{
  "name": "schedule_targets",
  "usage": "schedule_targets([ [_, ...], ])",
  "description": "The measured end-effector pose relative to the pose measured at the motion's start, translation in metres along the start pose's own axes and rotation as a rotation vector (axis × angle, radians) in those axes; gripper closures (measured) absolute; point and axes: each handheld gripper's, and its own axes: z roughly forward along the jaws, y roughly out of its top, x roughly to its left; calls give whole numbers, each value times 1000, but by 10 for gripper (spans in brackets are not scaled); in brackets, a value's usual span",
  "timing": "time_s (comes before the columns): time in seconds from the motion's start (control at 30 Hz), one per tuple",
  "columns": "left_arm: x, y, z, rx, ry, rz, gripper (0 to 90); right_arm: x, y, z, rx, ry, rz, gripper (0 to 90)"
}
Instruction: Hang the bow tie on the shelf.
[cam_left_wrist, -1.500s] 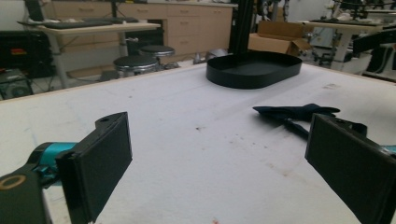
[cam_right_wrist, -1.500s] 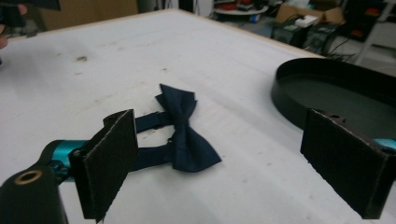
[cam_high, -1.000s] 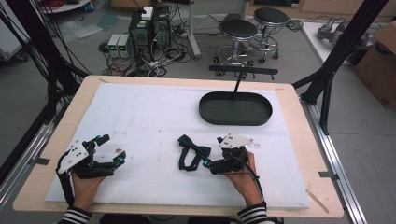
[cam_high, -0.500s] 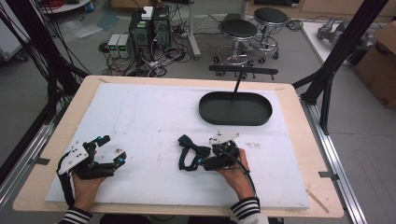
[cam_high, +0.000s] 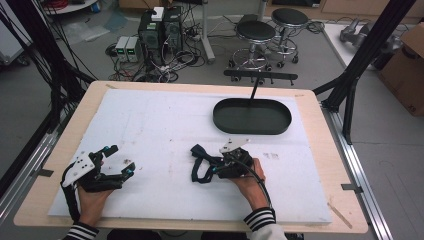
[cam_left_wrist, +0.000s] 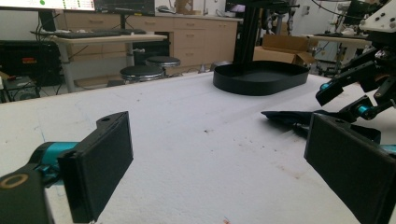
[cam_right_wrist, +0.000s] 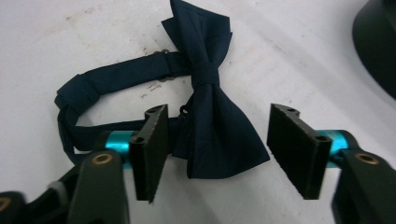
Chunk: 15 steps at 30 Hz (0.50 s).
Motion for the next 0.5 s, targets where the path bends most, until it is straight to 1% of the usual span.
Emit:
schedule_targets([
  [0.07,0,0,0,0,0,1,84,0,0,1,14,-6,-12,402],
  [0.1,0,0,0,0,0,1,84,0,-1,2,21,0,-10,406],
  [0.17,0,0,0,0,-1,-1,84,1,-1,3,38,-3,-24,410],
  [0.23,0,0,0,0,-1,-1,85,1,-1,6,49,5,-32,429],
  [0.33,0,0,0,0,-1,-1,85,3,0,8,69,-7,-49,475],
  [0.43,0,0,0,0,-1,-1,85,3,1,7,72,-22,-51,561],
  [0.5,0,0,0,1,-1,-2,85,2,1,7,82,-17,-49,615],
])
